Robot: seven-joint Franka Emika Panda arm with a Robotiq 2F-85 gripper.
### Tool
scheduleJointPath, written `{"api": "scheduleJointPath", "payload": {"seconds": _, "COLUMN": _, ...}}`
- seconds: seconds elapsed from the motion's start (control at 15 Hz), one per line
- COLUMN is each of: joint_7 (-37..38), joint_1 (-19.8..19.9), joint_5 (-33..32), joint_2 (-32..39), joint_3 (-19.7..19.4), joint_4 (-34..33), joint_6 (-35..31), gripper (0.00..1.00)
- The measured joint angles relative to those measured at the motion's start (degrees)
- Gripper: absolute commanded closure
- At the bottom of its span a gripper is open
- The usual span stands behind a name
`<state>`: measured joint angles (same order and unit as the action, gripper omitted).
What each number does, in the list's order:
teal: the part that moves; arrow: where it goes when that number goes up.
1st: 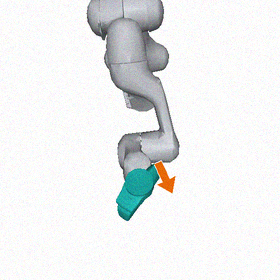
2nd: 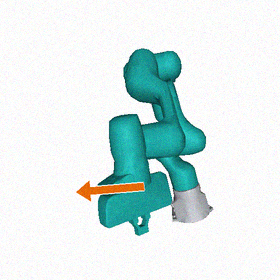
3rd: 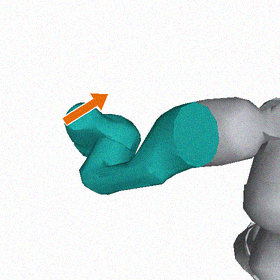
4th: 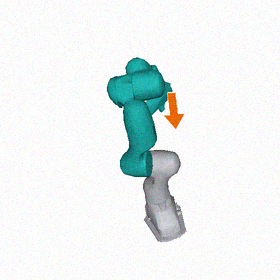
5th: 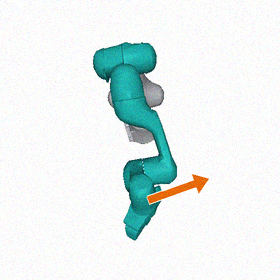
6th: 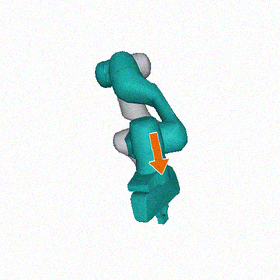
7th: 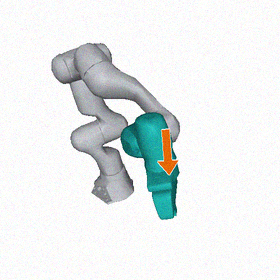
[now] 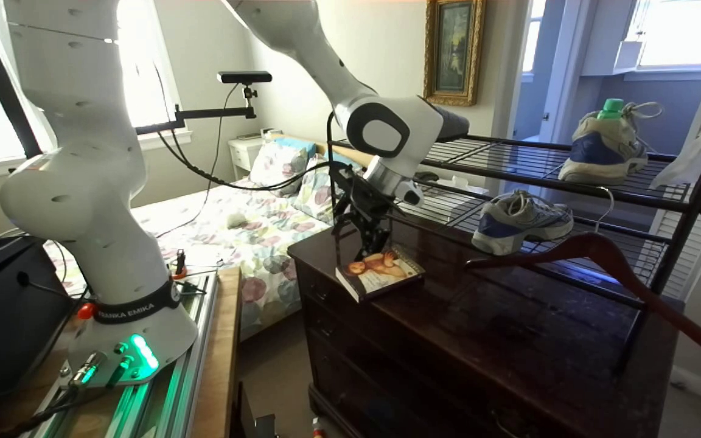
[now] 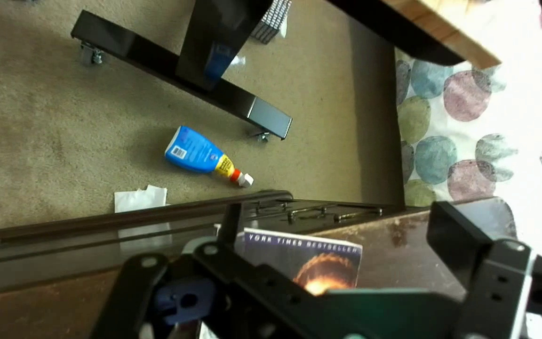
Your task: Move the sneaker on the top shelf to the right then place the book on the counter.
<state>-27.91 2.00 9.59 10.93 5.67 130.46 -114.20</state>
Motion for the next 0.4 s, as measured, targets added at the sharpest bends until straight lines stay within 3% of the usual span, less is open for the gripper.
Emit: {"api": "scheduleJointPath", "payload": {"seconds": 0.4, "joint_7": 1.6, "joint_1": 0.1, "joint_5": 1.2, "joint_2": -16.9, "joint_3": -2.7, "joint_4": 15.1, "joint_6": -5.5, "gripper": 0.00}}
